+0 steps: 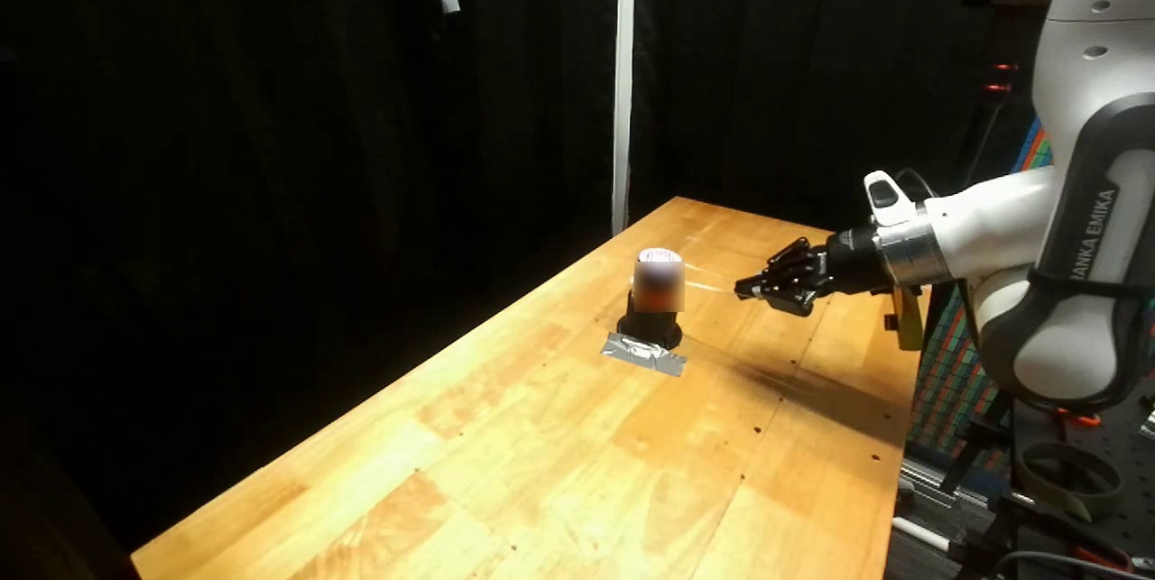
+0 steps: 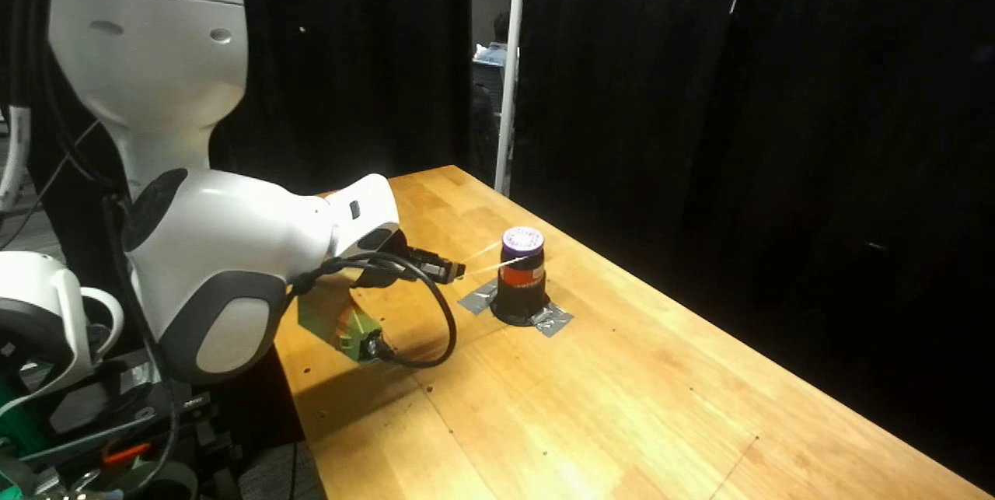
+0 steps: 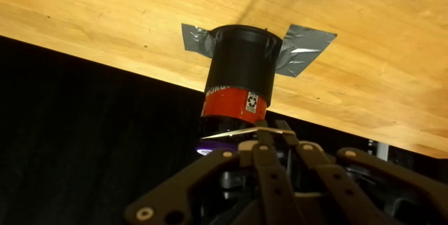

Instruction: Put the rubber band on the jar.

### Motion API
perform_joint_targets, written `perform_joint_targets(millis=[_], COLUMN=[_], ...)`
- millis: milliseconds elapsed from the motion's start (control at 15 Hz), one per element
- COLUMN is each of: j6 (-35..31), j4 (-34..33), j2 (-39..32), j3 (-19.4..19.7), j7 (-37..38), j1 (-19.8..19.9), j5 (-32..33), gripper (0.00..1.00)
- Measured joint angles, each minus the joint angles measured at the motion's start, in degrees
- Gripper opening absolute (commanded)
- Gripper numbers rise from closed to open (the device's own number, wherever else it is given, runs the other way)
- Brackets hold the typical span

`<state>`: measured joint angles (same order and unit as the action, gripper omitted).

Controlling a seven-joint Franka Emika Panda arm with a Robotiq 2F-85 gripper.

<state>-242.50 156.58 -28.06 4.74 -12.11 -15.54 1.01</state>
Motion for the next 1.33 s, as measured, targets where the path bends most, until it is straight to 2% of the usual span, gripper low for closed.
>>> perform_joint_targets(millis=[267, 467, 600, 667, 733, 800, 867, 1000, 1067, 1200, 1267, 1333], j6=[0.7, 1.1, 1.1, 1.2, 2.5, 5.7, 9.8, 19.1, 23.8, 31.6, 33.5, 34.5], j4=[-6.0, -10.3, -11.3, -10.5, -9.1, -7.4, -6.0, -3.5, -2.8, -2.0, -1.7, -1.5], j2=[1.3, 1.9, 1.9, 2.0, 2.7, 4.4, 6.9, 13.2, 16.1, 20.5, 21.4, 21.6], j3=[-3.4, 0.1, 2.7, 2.4, 1.5, 1.0, 0.9, 1.0, 2.7, 9.7, 12.6, 14.6], j7=[-2.2, -2.4, -2.2, -2.7, -3.9, -6.0, -8.7, -16.5, -21.0, -30.5, -35.4, -40.1], j1=[-0.9, -7.5, -11.5, -11.5, -10.5, -9.7, -9.3, -9.6, -11.5, -18.4, -21.2, -23.2], j5=[-10.5, -18.6, -21.3, -21.3, -21.3, -22.0, -23.5, -31.0, -35.7, -45.6, -50.7, -55.7], gripper=[0.13, 0.12, 0.14, 0.37, 0.38, 0.44, 0.53, 0.69, 0.76, 0.91, 0.98, 1.0])
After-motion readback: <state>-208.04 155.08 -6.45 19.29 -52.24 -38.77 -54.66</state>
